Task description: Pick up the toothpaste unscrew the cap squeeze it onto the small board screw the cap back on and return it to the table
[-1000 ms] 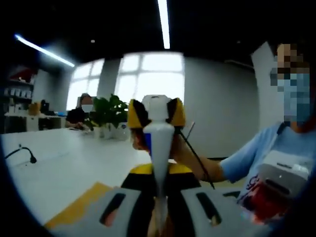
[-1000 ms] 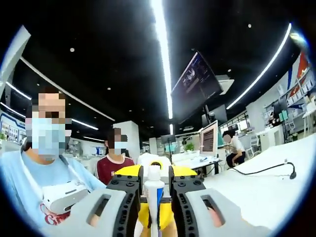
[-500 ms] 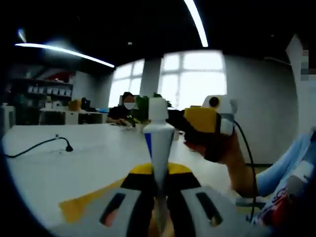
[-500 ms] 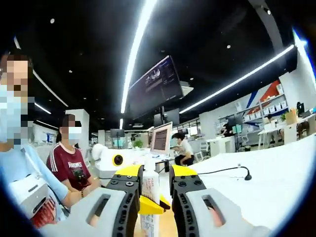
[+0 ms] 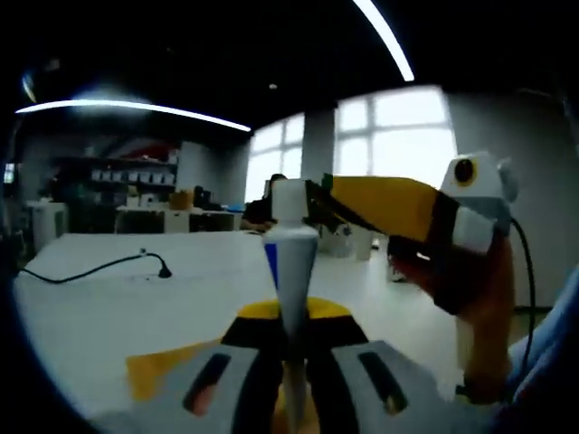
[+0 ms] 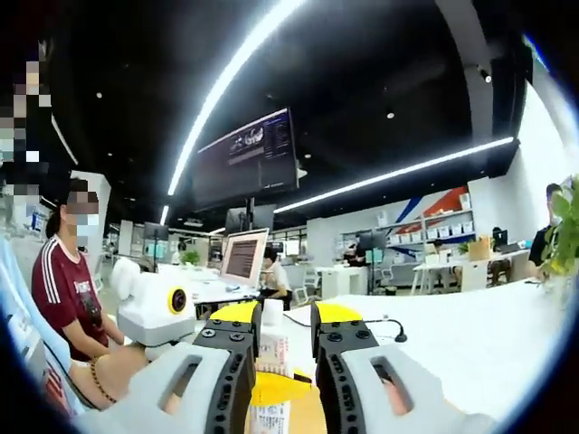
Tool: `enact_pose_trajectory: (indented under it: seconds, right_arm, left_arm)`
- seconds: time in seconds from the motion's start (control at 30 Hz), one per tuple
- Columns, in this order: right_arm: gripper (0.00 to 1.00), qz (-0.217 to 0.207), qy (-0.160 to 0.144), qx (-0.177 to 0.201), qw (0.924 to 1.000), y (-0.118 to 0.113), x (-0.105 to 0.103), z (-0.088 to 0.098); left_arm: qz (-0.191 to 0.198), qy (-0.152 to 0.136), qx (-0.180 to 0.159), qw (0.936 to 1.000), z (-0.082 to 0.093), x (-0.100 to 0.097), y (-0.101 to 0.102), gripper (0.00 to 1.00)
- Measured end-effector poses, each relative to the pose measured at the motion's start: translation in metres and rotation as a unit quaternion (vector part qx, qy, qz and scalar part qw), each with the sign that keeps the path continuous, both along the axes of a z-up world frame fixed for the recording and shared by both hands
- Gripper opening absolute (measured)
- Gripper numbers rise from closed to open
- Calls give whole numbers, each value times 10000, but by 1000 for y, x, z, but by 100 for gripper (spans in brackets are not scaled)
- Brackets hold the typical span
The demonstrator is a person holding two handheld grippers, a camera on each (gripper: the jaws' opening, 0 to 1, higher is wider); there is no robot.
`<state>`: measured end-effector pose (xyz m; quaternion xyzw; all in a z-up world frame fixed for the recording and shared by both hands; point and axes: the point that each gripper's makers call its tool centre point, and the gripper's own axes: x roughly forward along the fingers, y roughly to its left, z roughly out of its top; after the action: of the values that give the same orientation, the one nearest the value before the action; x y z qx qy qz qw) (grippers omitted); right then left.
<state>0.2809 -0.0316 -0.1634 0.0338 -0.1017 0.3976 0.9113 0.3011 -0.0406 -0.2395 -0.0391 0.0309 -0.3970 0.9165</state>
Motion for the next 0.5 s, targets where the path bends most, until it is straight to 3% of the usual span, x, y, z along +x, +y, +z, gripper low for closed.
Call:
enact_pose_trajectory:
  seconds: [0.1, 0.5]
  right_arm:
    - [22, -409, -71, -70, 9991, -3, 4, 2]
    - [21, -563, 19, -106, 9984, 12, 4, -4]
  left_arm:
    - [221, 83, -80, 9997, 0, 5, 4, 5]
    - [455, -26, 32, 9990, 0, 8, -1, 5]
